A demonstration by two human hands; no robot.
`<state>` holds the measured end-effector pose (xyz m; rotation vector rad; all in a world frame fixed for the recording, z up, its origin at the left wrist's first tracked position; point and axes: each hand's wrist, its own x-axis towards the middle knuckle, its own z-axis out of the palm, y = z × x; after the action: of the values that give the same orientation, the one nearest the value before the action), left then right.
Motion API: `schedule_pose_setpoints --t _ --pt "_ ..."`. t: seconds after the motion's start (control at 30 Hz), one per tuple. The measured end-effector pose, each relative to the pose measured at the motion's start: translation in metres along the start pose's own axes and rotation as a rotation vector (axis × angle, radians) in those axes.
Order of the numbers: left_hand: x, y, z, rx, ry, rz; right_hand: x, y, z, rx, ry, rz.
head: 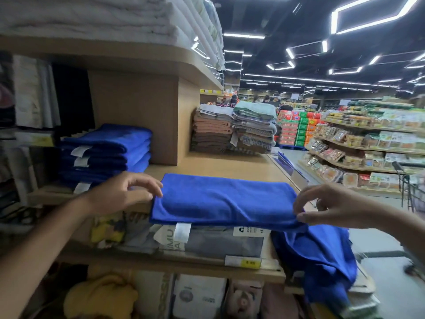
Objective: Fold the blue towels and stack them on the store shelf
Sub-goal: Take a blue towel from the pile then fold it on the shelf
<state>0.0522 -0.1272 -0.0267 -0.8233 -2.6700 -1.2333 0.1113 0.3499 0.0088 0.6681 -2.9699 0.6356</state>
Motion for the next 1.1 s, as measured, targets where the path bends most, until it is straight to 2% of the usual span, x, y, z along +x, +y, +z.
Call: schedule_pose_setpoints --t 0.07,0.13,0.17,0.23,0.3,0.37,0.43,0.63,0.8,0.9,1.1 --pt "0.005 0.008 0.008 0.024 0.088 0.028 0.01 -0.007 0.001 0.041 0.111 0.048" --pt "0.026 0.021 0.026 0.103 0.18 0.046 0.038 -0.021 0.012 -0.109 0.3 0.031" --pt "0.041 0.028 0.038 0.171 0.202 0.041 0.057 -0.034 0.021 -0.187 0.339 0.013" --pt "0.072 0.038 0.066 0.308 0.184 0.007 0.097 -0.057 0.045 -0.161 0.278 0.02" --pt "0.098 0.04 0.094 0.449 0.085 -0.077 0.133 -0.072 0.072 -0.085 0.126 0.056" --pt "0.109 0.037 0.112 0.582 0.0 -0.186 0.156 -0.077 0.096 -0.142 0.045 0.077" --pt "0.11 0.029 0.116 0.655 -0.039 -0.231 0.164 -0.07 0.107 -0.228 0.042 0.12" --pt "0.099 0.022 0.105 0.699 -0.107 -0.272 0.13 -0.021 0.089 -0.315 0.011 0.247" --pt "0.081 0.017 0.099 0.76 -0.039 -0.301 0.086 0.022 0.069 -0.31 0.038 0.375" --pt "0.08 0.018 0.097 0.764 -0.06 -0.305 0.084 0.031 0.069 -0.379 0.045 0.388" --pt "0.114 0.006 0.085 0.733 -0.182 -0.351 0.111 0.041 0.058 -0.279 -0.022 0.397"
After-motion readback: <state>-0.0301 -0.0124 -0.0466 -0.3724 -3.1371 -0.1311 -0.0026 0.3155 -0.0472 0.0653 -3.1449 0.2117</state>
